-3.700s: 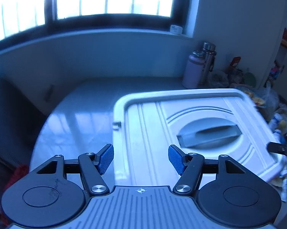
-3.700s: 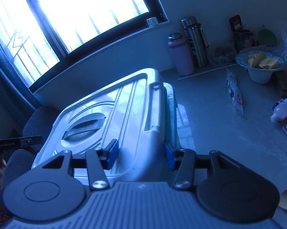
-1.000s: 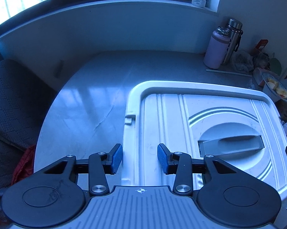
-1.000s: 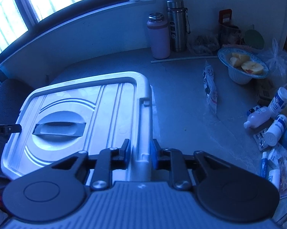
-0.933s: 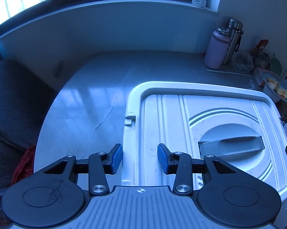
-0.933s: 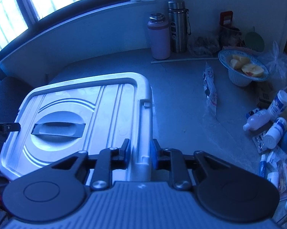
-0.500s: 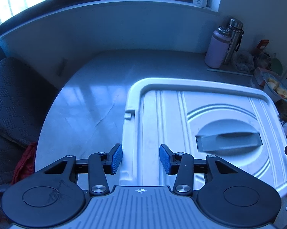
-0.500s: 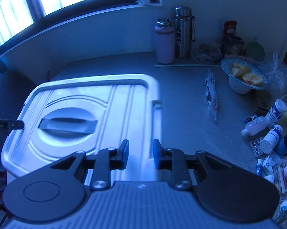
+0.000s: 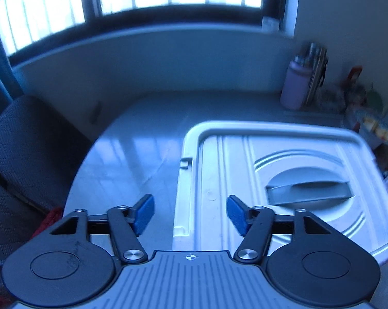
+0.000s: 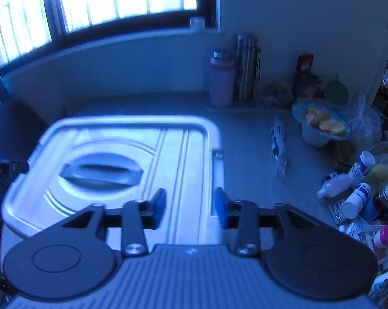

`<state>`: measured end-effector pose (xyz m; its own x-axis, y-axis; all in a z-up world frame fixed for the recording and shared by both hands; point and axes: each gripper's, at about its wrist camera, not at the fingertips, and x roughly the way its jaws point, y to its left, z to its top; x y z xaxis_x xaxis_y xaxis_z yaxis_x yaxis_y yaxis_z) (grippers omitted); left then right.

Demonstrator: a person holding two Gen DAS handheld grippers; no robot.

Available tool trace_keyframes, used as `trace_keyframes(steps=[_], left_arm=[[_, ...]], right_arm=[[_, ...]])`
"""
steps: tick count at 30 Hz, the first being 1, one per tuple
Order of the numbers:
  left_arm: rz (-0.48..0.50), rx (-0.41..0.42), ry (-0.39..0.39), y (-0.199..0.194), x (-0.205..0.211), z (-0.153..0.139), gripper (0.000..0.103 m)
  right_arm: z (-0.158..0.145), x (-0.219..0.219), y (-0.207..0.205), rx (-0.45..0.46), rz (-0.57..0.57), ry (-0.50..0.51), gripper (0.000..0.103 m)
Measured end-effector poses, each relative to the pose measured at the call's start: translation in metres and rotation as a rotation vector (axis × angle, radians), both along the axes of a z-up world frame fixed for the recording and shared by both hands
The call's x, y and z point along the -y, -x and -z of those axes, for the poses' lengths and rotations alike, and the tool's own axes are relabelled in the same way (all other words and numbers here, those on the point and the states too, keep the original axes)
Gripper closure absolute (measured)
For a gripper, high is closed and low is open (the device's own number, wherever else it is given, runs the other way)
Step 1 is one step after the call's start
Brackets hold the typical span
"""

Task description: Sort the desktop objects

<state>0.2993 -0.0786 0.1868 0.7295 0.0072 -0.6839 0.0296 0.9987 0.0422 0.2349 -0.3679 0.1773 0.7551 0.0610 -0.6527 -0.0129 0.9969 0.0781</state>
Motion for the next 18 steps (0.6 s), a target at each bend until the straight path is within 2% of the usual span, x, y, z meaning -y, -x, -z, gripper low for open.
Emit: trace_keyframes(steps=[4, 9, 18], left_arm=[[-0.011, 0.057, -0.007, 0.038, 0.006, -0.005, 0.023], [-0.029, 0.102, -0.021, 0.091, 0.012, 0.003, 0.019], [-0.023, 0.113, -0.038, 0.176, 0.018, 0.053, 0.019]], right_arm=[[-0.002, 0.004, 0.032, 0.047, -0.031, -0.019, 0.039], [0.006, 0.000, 0.076, 0.077, -0.034, -0.026, 0.029], [0.051, -0.031, 0.147, 0.092, -0.070, -0.015, 0.027]])
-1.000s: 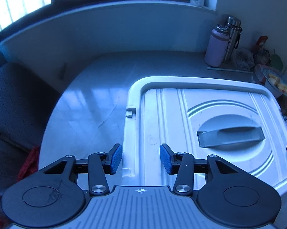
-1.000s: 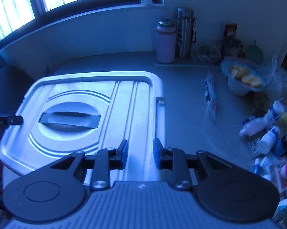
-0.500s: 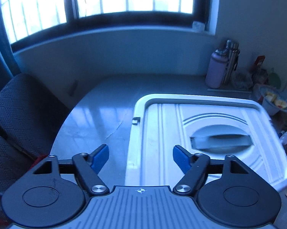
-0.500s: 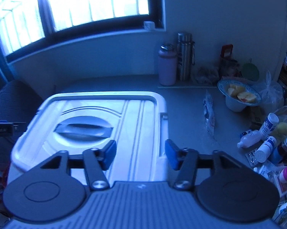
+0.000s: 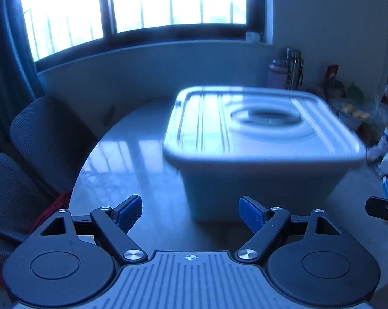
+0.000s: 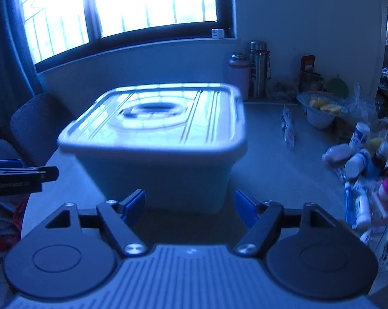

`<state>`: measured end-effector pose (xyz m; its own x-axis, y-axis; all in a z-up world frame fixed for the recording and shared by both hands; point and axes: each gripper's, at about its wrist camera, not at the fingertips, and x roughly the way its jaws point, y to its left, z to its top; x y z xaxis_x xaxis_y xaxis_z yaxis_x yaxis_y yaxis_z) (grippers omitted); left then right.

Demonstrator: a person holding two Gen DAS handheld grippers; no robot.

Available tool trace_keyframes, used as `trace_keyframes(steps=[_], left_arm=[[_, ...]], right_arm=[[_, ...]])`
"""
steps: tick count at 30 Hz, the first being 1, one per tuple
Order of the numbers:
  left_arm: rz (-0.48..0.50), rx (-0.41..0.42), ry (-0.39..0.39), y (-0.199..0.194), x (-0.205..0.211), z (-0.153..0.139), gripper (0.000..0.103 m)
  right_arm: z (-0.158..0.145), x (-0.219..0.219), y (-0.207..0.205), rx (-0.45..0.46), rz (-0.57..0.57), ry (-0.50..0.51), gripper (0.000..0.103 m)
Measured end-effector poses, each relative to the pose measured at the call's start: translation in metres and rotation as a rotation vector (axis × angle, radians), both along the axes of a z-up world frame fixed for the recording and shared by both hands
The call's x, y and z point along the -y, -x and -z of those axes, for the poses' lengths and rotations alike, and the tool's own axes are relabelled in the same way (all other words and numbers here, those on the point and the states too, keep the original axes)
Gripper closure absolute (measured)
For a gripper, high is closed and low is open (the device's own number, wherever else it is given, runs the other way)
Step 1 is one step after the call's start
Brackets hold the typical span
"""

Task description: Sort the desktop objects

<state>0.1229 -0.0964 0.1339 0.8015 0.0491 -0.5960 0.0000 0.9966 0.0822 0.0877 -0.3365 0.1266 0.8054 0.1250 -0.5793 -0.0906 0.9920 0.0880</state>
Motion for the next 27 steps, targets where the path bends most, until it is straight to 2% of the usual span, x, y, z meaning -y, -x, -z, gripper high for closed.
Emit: trace_keyframes(steps=[9, 15, 19, 27], left_arm=[[-0.038, 0.024, -0.002, 0.050, -0.009, 0.053, 0.019], [-0.031, 0.020, -0.028, 0.064, -0.002, 0.084, 0.019], [-0.033, 0.033, -0.051, 0.072, -0.002, 0.095, 0.019], [-0.040, 0.039, -0.042, 0.077, -0.008, 0.106, 0.019]], right_arm=[[0.044, -0.016, 0.035, 0.035, 0.019, -0.025, 0.027], [0.065, -0.023, 0.052, 0.038, 0.025, -0.013, 0.027], [0.077, -0.027, 0.059, 0.047, 0.031, -0.017, 0.027], [0.090, -0.033, 0.064, 0.052, 0.047, -0.028, 0.027]])
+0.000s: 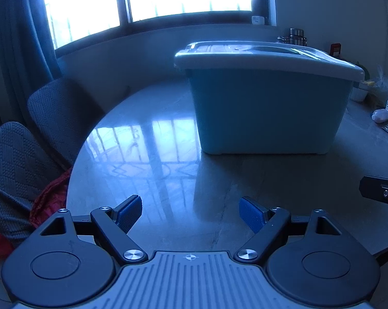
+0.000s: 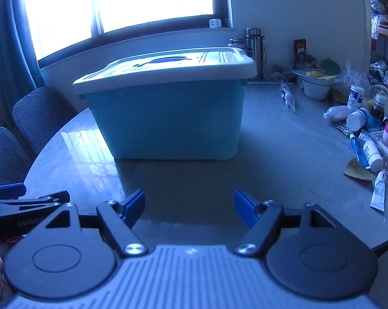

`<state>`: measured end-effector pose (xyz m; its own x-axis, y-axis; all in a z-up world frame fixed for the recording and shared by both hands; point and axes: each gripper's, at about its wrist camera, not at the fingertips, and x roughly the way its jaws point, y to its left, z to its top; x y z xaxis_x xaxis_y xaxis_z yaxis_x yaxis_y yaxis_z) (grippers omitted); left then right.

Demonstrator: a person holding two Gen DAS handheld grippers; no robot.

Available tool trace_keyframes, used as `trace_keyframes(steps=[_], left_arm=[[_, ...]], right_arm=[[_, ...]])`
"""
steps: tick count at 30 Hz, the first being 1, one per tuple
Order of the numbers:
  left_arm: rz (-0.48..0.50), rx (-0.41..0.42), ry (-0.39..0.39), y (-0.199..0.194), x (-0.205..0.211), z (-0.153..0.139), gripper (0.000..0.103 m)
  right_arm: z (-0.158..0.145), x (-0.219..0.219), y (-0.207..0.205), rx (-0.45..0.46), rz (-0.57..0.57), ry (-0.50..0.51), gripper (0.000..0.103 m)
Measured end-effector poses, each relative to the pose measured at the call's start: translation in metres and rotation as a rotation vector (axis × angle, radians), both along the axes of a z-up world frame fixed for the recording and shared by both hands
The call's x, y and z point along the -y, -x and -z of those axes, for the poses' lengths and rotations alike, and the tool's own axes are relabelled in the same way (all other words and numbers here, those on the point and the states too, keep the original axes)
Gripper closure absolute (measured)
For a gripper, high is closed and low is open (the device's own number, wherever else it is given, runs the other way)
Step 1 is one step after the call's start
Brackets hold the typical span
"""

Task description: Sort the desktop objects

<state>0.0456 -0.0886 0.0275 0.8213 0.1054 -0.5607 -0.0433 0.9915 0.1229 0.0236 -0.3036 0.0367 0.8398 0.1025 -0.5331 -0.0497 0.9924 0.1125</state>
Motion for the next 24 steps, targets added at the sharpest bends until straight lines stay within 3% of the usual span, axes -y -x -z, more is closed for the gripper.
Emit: trace_keyframes(steps=[24], left_arm=[[0.010, -0.006, -0.025, -0.010, 0.013, 0.009, 0.019]], right_arm=[[0.009, 0.003, -0.004, -0.019, -0.012, -0.005, 0.027]])
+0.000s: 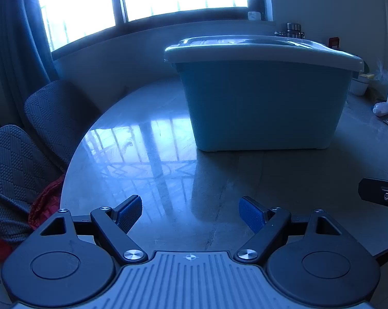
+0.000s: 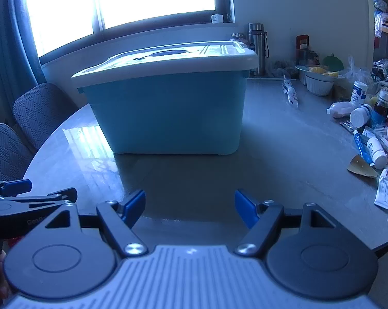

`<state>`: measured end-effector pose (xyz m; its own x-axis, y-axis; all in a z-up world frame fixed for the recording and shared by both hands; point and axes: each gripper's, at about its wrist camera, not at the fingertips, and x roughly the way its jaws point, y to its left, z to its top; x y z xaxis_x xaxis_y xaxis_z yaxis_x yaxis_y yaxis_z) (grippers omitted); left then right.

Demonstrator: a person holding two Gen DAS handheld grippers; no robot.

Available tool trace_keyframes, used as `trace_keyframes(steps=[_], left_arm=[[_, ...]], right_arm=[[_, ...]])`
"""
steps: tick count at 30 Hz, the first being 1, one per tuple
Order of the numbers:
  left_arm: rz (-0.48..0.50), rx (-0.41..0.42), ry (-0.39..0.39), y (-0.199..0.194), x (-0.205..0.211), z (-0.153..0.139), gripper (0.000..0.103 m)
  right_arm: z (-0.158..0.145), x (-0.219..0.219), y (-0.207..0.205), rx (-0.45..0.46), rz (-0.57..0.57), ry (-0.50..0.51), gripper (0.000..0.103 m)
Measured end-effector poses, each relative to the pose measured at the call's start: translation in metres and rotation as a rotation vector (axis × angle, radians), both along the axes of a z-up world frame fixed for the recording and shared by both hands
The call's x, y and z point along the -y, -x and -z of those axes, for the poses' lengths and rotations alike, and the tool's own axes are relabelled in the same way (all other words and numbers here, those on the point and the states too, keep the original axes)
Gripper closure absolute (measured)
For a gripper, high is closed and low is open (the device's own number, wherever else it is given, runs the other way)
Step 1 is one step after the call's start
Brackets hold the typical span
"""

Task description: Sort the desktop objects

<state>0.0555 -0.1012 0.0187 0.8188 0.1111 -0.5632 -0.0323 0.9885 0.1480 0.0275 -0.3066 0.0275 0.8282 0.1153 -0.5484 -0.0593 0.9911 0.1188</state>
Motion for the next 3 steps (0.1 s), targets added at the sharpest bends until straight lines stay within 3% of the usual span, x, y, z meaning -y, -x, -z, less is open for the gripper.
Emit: trace_keyframes(steps=[3], left_arm=[[0.002, 0.002, 0.003, 0.0000, 0.0013, -0.0004, 0.019]], right_arm=[[0.0003, 0.0011, -0.0008, -0.005, 0.000, -0.001, 0.027]])
